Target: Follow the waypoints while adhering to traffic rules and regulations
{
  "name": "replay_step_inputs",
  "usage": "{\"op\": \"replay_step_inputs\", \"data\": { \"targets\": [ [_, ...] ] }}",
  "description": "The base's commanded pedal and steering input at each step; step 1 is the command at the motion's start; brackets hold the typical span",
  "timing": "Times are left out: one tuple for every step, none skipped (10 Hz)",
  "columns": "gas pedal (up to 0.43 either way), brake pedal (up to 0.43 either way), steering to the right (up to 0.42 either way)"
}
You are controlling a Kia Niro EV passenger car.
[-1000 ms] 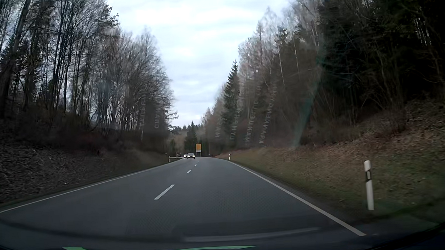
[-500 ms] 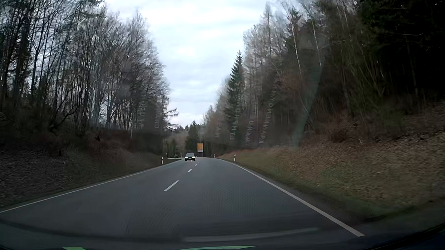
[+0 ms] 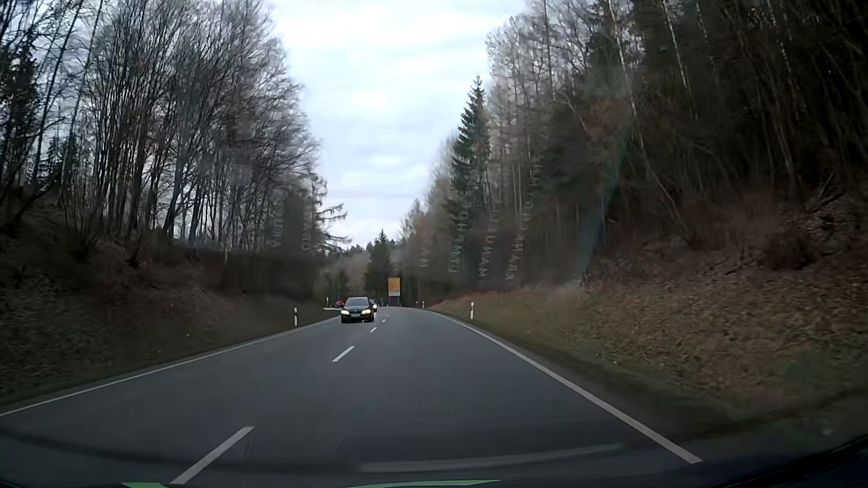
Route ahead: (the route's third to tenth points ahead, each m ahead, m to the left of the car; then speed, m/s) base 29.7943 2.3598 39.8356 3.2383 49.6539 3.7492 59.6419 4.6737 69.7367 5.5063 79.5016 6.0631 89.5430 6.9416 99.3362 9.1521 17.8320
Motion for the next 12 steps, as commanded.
{"op": "replay_step_inputs", "data": {
  "targets": [
    [0.118,0.0,-0.005],
    [0.118,0.0,-0.006],
    [0.118,0.0,-0.006],
    [0.118,0.0,-0.006],
    [0.118,0.0,-0.005],
    [0.118,0.0,-0.005],
    [0.118,0.0,-0.006],
    [0.118,0.0,-0.006],
    [0.118,0.0,-0.005],
    [0.118,0.0,-0.006],
    [0.118,0.0,-0.005],
    [0.087,0.0,-0.006]
  ]
}}
